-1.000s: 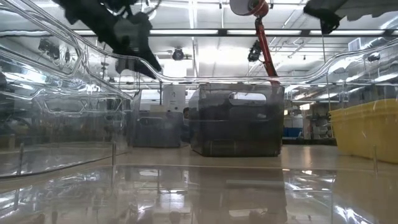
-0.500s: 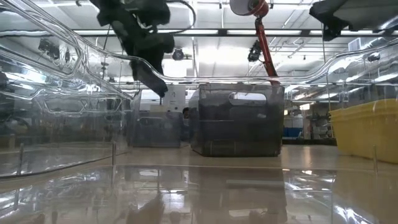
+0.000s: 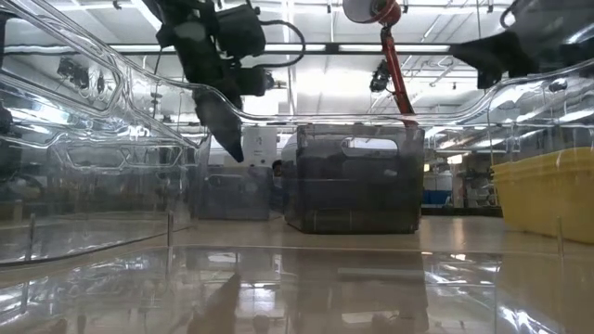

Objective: Stack baskets by color
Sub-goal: Stack the top black bin on the bottom black bin

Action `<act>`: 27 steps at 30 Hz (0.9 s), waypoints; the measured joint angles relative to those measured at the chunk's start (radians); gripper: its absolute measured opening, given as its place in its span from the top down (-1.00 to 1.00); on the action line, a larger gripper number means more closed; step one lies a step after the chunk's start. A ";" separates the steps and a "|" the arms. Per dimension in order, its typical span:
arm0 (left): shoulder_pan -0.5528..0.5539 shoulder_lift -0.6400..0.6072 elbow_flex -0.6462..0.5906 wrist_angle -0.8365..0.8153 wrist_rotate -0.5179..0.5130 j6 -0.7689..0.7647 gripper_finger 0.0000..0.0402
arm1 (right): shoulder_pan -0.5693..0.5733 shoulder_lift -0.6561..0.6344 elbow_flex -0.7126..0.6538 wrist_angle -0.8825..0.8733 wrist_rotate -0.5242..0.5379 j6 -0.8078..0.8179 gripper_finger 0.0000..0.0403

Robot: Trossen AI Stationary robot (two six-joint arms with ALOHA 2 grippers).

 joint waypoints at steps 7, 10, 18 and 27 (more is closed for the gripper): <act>0.000 0.042 -0.001 -0.024 -0.025 0.017 0.09 | -0.040 -0.084 -0.080 0.030 -0.076 0.048 0.97; 0.000 0.065 -0.001 -0.034 -0.026 0.022 0.12 | -0.043 -0.119 -0.108 0.038 -0.076 0.052 0.97; 0.000 0.126 0.000 -0.048 -0.024 0.026 0.22 | -0.043 -0.170 -0.132 0.009 -0.109 0.071 0.95; 0.000 0.135 0.001 -0.050 -0.023 0.018 0.55 | -0.043 -0.166 -0.131 0.014 -0.096 0.197 0.93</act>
